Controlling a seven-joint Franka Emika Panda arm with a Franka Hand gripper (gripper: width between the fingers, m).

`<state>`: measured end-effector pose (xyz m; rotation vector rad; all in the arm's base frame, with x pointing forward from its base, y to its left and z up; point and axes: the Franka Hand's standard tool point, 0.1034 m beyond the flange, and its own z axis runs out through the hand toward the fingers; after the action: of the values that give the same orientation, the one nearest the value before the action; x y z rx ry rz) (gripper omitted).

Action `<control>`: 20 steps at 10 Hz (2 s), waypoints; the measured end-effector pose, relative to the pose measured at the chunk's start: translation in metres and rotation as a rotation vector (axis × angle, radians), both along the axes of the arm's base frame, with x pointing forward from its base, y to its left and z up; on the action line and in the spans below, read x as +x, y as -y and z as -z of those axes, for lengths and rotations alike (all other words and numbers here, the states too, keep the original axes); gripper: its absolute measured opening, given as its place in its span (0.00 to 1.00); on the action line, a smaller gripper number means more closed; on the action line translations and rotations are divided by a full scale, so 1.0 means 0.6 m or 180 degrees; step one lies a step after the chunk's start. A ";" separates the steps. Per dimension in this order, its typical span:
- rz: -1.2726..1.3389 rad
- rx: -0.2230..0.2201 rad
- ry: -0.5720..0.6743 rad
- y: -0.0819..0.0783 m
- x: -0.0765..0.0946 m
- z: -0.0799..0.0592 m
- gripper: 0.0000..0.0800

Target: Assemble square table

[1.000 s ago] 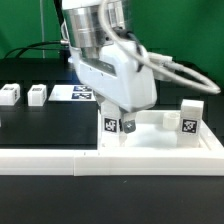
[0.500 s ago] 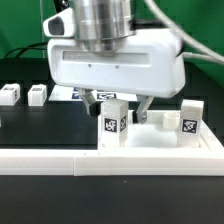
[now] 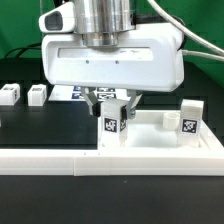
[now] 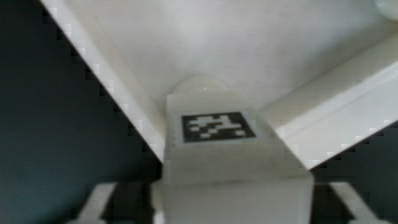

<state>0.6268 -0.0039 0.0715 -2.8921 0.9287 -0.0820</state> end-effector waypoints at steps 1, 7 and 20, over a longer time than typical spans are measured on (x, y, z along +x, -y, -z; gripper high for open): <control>0.0235 0.0018 -0.0019 0.001 0.000 0.000 0.36; 0.2765 0.0259 -0.0353 0.000 -0.006 0.001 0.36; 0.2391 0.0390 -0.0333 -0.002 -0.001 -0.002 0.81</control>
Offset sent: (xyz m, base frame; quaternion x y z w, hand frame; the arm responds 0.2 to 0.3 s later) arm 0.0000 0.0000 0.0000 0.0000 0.0000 0.1296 0.9916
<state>0.6264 -0.0029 0.0727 -2.2976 1.9018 0.0685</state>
